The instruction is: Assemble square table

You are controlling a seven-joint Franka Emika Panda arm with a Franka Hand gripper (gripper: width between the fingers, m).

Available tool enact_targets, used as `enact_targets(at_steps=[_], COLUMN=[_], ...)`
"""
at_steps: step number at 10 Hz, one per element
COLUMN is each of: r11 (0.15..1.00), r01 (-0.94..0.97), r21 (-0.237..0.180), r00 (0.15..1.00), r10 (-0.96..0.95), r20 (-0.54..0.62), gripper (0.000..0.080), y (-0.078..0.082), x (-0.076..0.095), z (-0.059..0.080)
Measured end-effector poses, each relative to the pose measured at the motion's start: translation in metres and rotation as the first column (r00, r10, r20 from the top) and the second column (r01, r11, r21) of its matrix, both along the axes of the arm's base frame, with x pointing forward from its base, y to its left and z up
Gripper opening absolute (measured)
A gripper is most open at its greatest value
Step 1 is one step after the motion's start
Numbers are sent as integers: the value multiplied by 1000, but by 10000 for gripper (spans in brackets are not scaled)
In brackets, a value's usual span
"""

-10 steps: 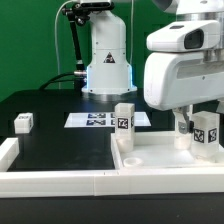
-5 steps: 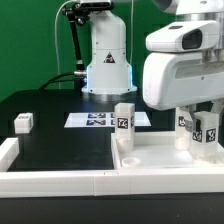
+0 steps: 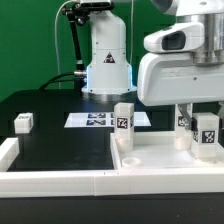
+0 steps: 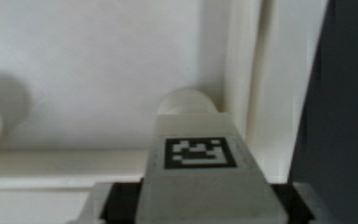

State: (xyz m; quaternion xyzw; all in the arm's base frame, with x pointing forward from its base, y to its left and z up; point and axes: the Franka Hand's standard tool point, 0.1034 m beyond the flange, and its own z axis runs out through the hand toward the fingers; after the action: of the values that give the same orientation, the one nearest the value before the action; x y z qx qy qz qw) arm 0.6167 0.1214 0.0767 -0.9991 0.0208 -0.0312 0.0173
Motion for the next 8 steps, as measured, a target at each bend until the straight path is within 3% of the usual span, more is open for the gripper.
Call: enact_targets(at_steps=[4, 8], r11=[947, 813], r01=[322, 580], r21=[19, 50], r00=[947, 815], r10=[-322, -578], r20=[-11, -45], gripper=[290, 290], y=[2, 0], x=[0, 0], z=[0, -1])
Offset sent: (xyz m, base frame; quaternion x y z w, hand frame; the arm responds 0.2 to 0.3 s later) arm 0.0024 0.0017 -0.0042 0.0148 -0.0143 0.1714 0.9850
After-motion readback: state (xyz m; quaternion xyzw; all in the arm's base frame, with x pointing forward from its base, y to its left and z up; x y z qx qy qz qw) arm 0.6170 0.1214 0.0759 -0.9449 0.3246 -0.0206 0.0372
